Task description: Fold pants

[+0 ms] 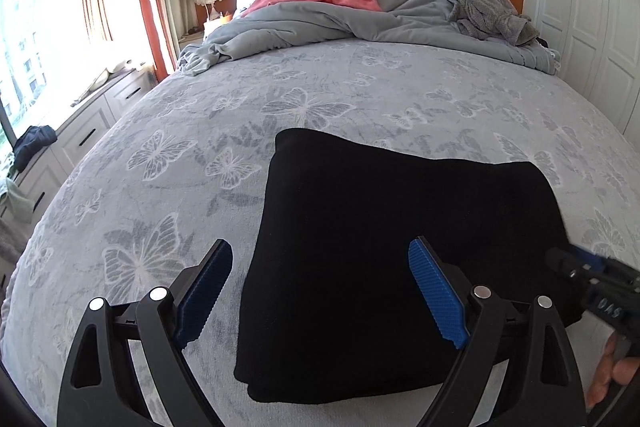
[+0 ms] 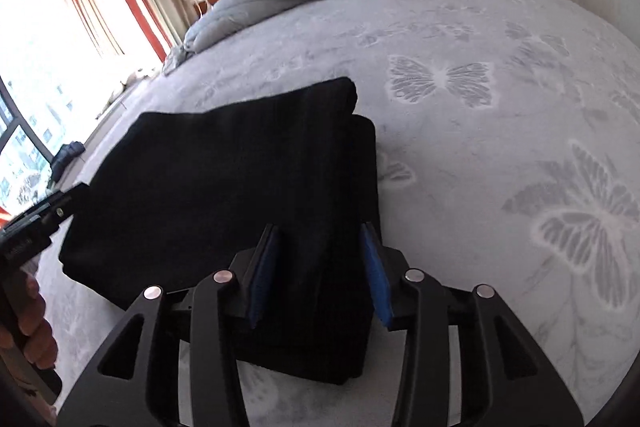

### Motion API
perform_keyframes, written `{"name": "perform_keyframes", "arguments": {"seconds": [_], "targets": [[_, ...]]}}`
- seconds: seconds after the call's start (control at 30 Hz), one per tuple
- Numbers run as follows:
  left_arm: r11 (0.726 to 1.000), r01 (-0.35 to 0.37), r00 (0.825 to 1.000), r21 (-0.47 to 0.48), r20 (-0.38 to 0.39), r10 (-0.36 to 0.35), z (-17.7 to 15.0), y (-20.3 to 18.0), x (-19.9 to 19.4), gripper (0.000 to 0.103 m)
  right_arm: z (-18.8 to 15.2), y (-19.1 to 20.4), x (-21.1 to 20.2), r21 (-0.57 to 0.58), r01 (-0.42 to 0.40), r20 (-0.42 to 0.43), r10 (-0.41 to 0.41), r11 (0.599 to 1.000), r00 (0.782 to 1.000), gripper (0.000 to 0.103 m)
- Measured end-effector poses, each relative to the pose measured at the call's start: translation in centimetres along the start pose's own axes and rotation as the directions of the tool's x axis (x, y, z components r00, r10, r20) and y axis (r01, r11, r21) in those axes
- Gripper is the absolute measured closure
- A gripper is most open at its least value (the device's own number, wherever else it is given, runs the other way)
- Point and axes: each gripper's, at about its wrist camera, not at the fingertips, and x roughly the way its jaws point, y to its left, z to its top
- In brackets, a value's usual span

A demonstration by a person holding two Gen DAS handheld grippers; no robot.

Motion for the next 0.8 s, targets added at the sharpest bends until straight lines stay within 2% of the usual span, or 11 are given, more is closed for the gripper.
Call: {"name": "perform_keyframes", "arguments": {"seconds": [0.1,0.13,0.2,0.23,0.33,0.43,0.5,0.57,0.63,0.7,0.8], "targets": [[1.000,-0.003,1.000,-0.001,-0.015,0.003,-0.4,0.2,-0.2,0.016,0.1,1.0,-3.5,0.011,-0.049,0.079,0.048,0.999,0.996,0.066],[1.000,-0.005,1.000,-0.002,-0.014,0.005,-0.6,0.3,-0.3,0.016,-0.2,1.3,-3.8,-0.005,-0.034,0.084,0.034,0.999,0.996,0.066],[1.000,0.000,1.000,-0.009,-0.018,0.000,-1.0,0.6,-0.4,0.016,-1.2,1.3,-1.9,-0.047,0.040,0.010,-0.039,0.998,0.999,0.064],[1.000,-0.001,1.000,-0.012,-0.026,0.000,-1.2,0.6,-0.3,0.016,-1.8,0.9,-1.1,-0.041,0.047,-0.015,-0.048,0.998,0.999,0.063],[1.000,0.001,0.999,-0.018,-0.053,-0.002,-2.2,0.7,-0.2,0.016,-2.4,1.2,-2.9,-0.011,0.034,0.030,-0.034,0.999,0.999,0.061],[1.000,-0.006,0.999,0.004,-0.036,0.007,-3.4,0.8,-1.5,0.016,-3.4,3.1,-5.6,-0.072,0.053,0.104,-0.046,0.996,0.994,0.059],[1.000,-0.018,1.000,0.020,-0.016,0.018,-4.4,0.7,-2.9,0.016,-4.5,4.2,-7.3,-0.112,0.087,0.149,-0.069,0.990,0.986,0.046],[0.999,-0.026,1.000,0.033,0.003,0.026,-5.3,0.6,-4.4,0.016,-5.6,5.1,-8.9,-0.141,0.098,0.186,-0.071,0.985,0.980,0.037],[0.999,-0.032,0.999,0.040,0.024,0.031,-6.1,0.7,-6.2,0.016,-6.7,5.8,-10.8,-0.150,0.103,0.217,-0.069,0.983,0.974,0.029],[0.998,-0.039,0.998,0.043,0.047,0.037,-6.9,0.7,-8.1,0.016,-7.6,6.3,-12.5,-0.148,0.093,0.241,-0.056,0.985,0.969,0.017],[0.999,-0.032,0.996,0.037,0.081,0.028,-8.3,1.0,-11.4,0.016,-9.3,6.9,-15.5,-0.130,0.084,0.288,-0.043,0.988,0.957,0.009]]}}
